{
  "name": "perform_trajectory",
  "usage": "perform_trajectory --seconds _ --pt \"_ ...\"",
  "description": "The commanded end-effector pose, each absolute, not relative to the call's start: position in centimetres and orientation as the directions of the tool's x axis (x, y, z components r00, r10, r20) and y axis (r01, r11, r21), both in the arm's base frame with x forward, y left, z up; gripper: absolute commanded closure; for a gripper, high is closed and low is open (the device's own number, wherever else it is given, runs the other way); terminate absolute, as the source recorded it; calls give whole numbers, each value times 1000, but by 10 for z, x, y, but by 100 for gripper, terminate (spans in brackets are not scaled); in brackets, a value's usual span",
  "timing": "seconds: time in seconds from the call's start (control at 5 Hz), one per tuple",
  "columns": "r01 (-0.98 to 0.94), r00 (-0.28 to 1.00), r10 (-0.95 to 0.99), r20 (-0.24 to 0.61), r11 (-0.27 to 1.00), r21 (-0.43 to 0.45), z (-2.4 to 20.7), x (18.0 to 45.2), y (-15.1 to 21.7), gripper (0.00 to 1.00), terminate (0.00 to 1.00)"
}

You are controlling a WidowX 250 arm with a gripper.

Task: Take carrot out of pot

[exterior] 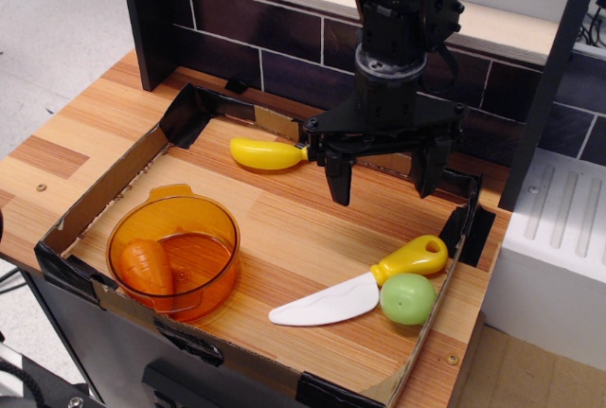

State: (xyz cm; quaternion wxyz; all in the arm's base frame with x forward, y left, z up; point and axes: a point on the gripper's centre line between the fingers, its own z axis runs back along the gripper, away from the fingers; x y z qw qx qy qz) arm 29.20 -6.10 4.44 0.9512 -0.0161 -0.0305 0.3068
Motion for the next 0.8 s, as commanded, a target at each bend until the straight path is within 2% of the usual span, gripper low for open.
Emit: perform_trajectory --seconds 0.0,0.2,0.6 --pt "-583 810 585 48 811 -49 44 292 -61 0 0" --pt "-653 754 656 22 753 -79 54 283 -52 0 0" --pt "-727 676 736 48 676 -120 81 250 -17 0 0"
